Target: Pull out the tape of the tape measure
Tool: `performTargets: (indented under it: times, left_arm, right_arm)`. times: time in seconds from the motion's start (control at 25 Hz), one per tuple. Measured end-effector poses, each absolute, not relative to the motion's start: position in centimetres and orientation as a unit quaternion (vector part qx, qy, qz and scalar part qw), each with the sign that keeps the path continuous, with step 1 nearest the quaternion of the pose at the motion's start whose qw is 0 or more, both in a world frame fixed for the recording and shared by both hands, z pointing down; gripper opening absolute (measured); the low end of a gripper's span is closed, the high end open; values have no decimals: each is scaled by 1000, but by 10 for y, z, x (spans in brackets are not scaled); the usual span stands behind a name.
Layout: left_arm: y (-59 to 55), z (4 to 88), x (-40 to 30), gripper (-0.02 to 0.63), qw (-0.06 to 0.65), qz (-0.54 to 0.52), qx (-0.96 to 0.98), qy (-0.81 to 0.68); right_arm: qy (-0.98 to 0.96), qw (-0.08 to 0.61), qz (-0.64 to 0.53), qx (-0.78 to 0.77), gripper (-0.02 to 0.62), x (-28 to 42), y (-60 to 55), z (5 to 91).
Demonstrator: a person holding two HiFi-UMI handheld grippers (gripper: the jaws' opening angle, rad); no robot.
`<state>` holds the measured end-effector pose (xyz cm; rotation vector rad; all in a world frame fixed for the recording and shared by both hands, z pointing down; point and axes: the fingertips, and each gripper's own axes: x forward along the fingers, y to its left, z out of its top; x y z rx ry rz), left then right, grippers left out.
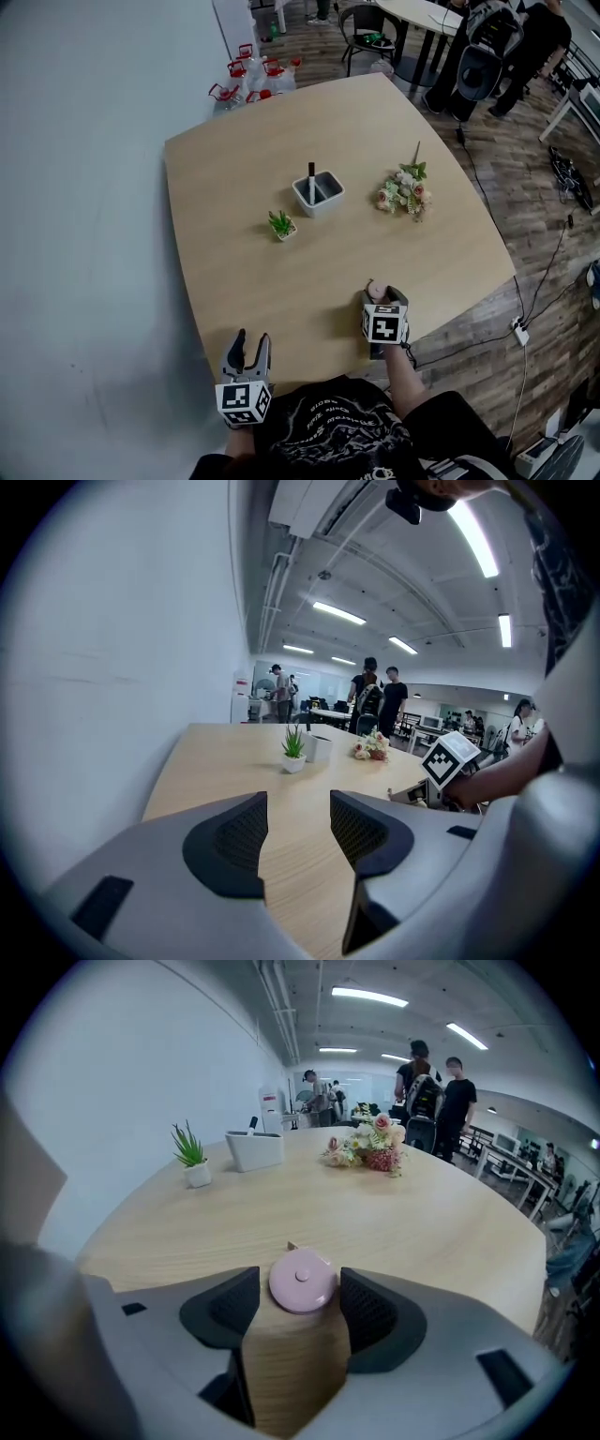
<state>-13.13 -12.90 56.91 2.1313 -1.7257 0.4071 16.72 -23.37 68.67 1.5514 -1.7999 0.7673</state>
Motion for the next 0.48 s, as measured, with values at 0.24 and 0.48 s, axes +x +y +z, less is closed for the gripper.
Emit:
performTargets:
  times: [0.24, 0.48]
  left_arm:
    - [-131, 570, -130, 213, 179, 146, 763, -604]
    - [-132, 568, -119, 213, 176, 145, 780, -583]
  right_arm:
    - [-684, 327, 300, 579, 225, 165, -234, 686]
    - [-699, 319, 291, 571, 224, 160, -231, 670]
